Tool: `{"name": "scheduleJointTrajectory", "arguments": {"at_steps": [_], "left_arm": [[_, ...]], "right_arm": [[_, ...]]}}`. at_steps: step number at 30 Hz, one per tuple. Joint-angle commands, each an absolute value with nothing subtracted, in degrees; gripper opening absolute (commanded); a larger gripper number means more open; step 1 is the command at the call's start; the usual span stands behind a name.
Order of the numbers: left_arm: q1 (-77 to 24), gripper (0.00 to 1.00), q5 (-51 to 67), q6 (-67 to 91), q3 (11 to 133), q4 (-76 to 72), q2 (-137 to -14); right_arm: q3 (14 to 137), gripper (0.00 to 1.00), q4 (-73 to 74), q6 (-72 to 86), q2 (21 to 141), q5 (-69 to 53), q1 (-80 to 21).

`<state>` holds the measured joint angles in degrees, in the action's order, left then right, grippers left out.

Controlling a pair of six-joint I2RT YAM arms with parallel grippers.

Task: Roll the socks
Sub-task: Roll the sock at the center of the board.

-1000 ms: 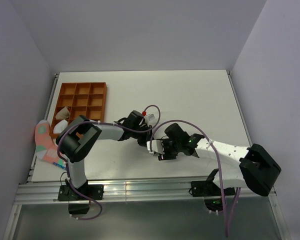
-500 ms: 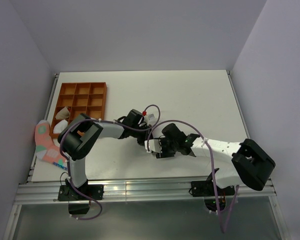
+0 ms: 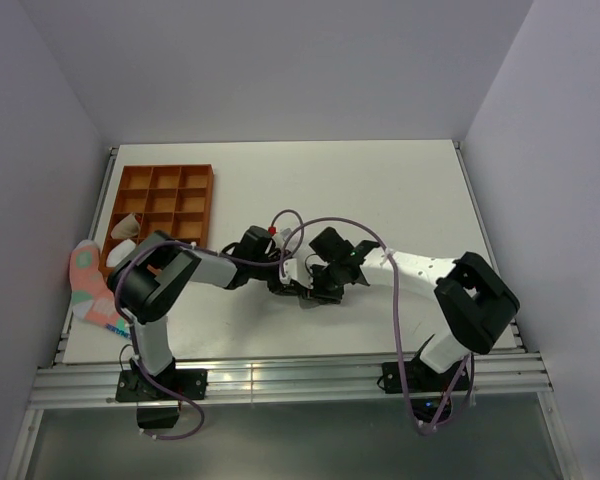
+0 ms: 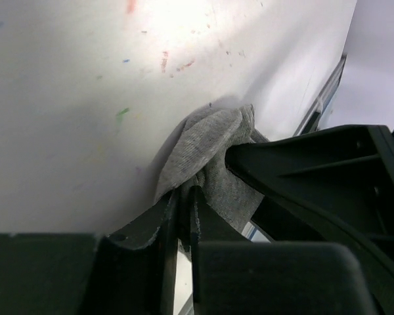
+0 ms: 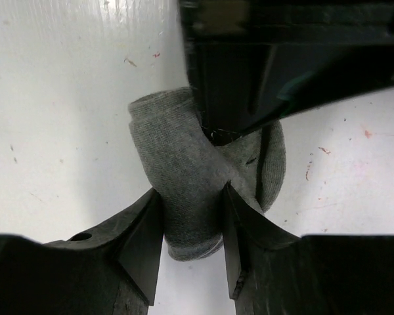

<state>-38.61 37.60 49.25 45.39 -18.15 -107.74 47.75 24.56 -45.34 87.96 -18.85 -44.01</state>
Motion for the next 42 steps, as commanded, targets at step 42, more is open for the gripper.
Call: {"name": "scheduleJointTrajectory", "arguments": {"at_steps": [42], "left_arm": [[-61.07, 0.39, -24.23, 81.11, 20.39, -37.87, -83.23]], "right_arm": [[66.18, 0.25, 46.85, -29.62, 115.14, -31.91, -31.29]]}}
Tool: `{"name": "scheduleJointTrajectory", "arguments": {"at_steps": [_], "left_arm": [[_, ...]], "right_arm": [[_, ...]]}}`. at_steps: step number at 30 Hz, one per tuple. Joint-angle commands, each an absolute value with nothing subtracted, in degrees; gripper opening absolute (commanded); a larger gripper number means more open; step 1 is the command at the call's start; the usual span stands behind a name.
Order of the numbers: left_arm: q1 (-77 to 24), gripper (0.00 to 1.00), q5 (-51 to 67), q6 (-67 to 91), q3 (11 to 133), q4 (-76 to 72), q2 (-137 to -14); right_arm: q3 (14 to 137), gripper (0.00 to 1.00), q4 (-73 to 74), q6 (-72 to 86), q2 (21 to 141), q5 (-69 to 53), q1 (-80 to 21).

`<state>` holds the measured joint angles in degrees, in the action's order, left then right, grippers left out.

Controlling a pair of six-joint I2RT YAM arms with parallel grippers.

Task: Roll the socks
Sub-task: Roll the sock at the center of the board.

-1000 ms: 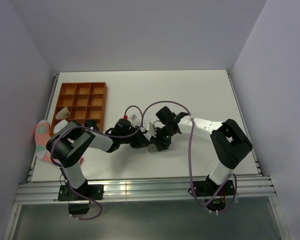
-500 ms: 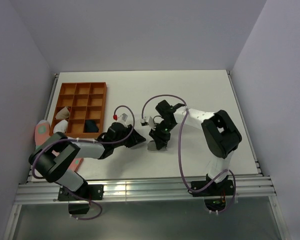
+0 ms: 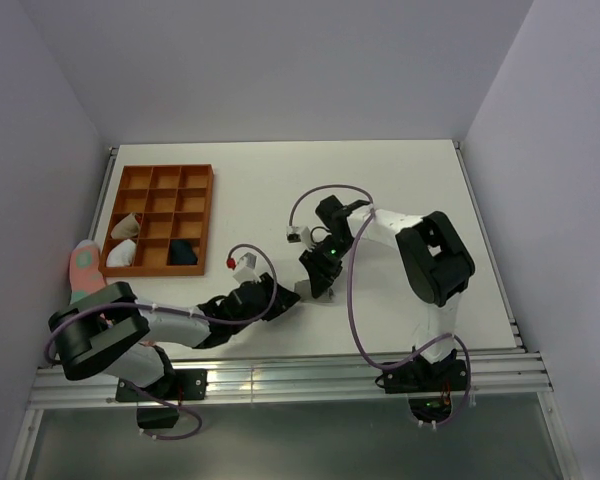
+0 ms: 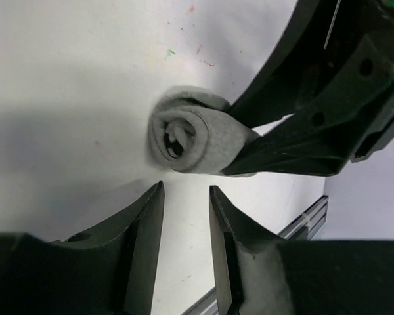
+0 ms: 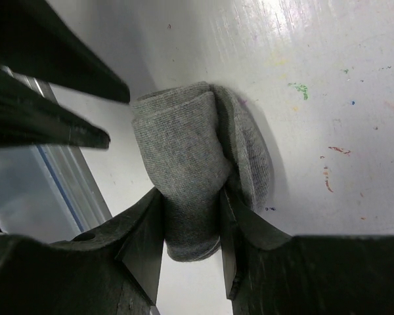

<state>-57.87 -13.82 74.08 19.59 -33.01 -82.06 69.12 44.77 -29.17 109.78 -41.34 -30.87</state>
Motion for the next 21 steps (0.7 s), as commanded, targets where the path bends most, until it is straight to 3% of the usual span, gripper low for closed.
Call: {"name": "scheduleJointTrajectory", "arguments": {"at_steps": [1, 8, 21], "left_arm": [[-63.00, 0.39, -25.21, 81.82, 20.39, -39.01, -83.67], [-67.15, 0.42, -33.47, 89.72, 20.49, -41.03, -87.71], [-69.08, 0.45, -38.49, 96.85, 18.37, -62.75, -102.83]], "right_arm": [[66.36, 0.25, 46.85, -29.45, 115.22, -31.73, -31.29], [67.24, 0.25, 47.37, -29.09, 116.19, -32.87, -31.20], [70.31, 0.25, 50.89, -30.23, 116.89, -35.16, -30.94]]}}
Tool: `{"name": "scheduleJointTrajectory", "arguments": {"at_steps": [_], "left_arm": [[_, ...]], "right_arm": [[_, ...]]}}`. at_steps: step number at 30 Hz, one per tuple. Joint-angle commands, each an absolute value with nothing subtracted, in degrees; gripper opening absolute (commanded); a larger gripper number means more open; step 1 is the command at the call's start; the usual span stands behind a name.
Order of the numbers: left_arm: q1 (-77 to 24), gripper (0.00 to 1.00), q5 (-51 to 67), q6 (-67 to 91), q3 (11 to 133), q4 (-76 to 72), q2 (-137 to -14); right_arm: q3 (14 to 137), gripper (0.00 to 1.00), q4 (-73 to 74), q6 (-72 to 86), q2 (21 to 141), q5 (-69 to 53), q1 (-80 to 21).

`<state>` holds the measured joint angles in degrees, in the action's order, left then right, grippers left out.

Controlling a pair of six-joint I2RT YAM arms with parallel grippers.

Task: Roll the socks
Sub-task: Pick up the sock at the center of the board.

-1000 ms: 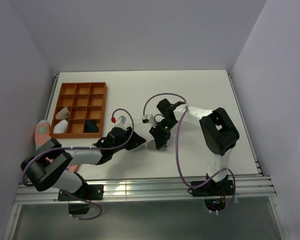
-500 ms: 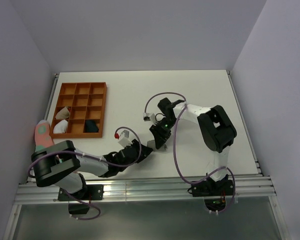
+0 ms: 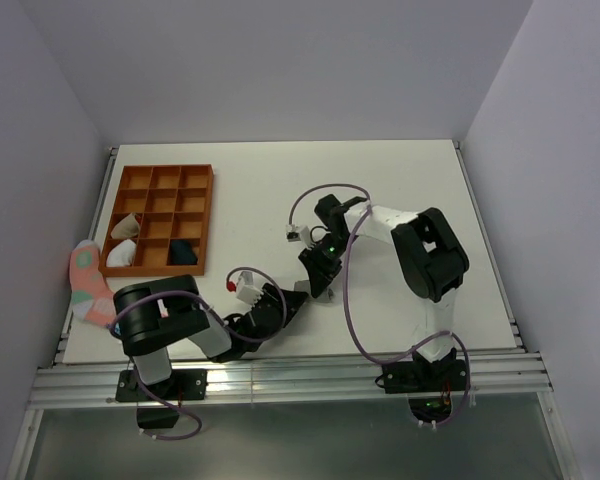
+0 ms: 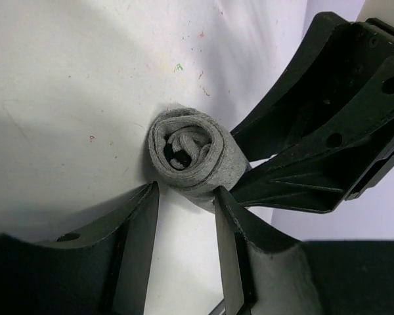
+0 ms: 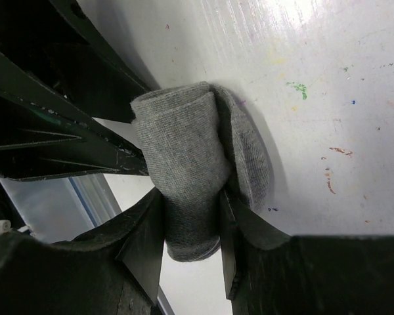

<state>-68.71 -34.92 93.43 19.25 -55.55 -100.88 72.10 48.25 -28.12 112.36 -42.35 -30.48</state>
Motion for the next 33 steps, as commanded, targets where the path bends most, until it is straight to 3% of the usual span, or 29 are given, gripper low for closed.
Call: {"name": "scheduleJointTrajectory", "arguments": {"at_steps": [1, 16, 33], "left_arm": [[-69.17, 0.45, -38.93, 97.29, 17.93, -63.62, -103.62], [-71.28, 0.46, -42.89, 100.56, 16.97, -81.53, -114.42], [-71.72, 0.48, -44.03, 95.45, 15.29, -90.00, -113.29]], "right_arm": [[70.49, 0.25, 51.15, -30.41, 116.98, -35.42, -30.85], [77.16, 0.24, 59.40, -31.03, 117.33, -43.76, -30.41], [82.97, 0.24, 65.22, -29.00, 114.35, -52.65, -31.55]]}}
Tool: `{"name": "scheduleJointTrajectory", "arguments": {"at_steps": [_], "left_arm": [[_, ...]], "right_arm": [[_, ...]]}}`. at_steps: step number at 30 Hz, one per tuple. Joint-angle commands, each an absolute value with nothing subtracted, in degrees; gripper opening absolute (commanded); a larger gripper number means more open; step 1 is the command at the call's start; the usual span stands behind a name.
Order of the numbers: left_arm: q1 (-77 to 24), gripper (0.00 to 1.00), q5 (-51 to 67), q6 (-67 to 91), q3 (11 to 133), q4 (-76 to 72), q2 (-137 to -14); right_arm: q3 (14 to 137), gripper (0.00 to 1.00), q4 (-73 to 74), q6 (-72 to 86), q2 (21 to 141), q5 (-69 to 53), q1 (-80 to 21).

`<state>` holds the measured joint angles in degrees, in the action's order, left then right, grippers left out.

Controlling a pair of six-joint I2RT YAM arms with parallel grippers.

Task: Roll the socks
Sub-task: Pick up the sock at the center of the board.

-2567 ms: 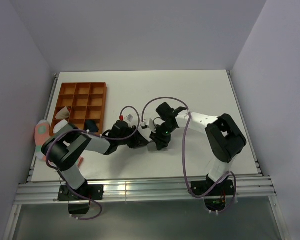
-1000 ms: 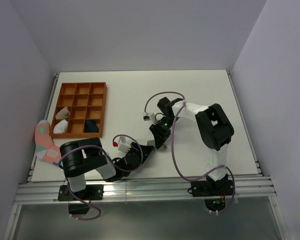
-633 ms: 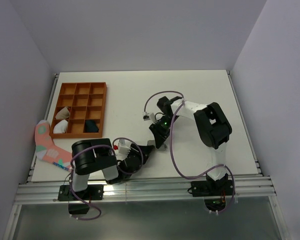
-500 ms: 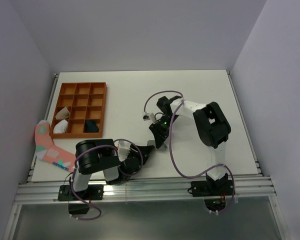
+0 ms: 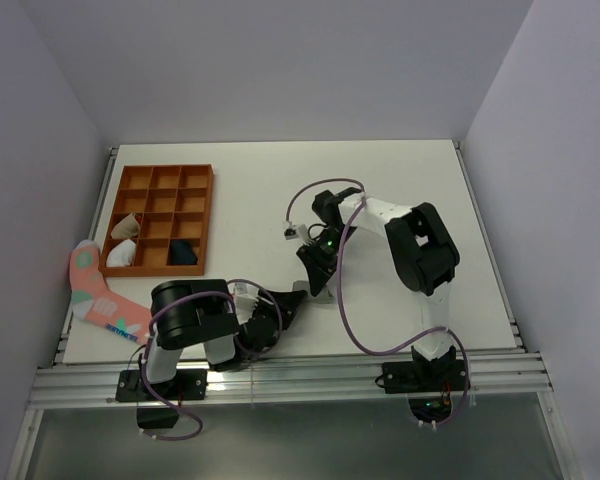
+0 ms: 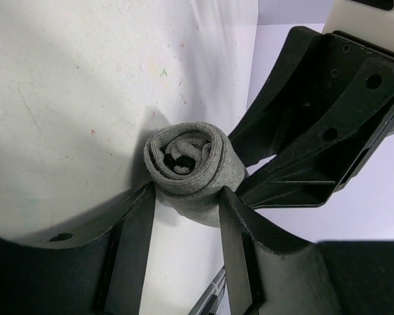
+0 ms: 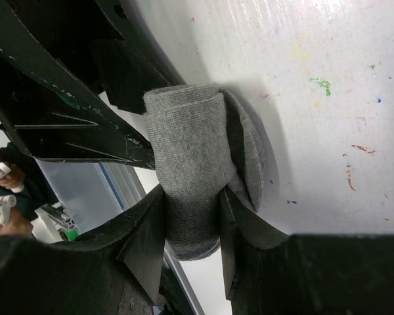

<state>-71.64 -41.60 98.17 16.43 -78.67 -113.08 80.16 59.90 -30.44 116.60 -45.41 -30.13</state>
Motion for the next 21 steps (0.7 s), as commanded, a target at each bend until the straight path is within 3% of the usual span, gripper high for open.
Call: {"name": "scheduleJointTrajectory", "arguments": {"at_steps": [1, 12, 21], "left_arm": [[-71.81, 0.48, -44.21, 95.45, 15.03, -89.83, -112.68], [-73.74, 0.50, -46.23, 94.48, 12.13, -84.29, -103.45], [-75.32, 0.52, -49.92, 93.17, 9.14, -78.23, -93.19]], "right_arm": [[83.23, 0.24, 65.13, -28.66, 114.26, -52.65, -31.64], [84.11, 0.21, 58.90, -20.67, 110.05, -49.57, -32.43], [84.64, 0.13, 53.19, -15.31, 107.32, -46.24, -32.34]]}}
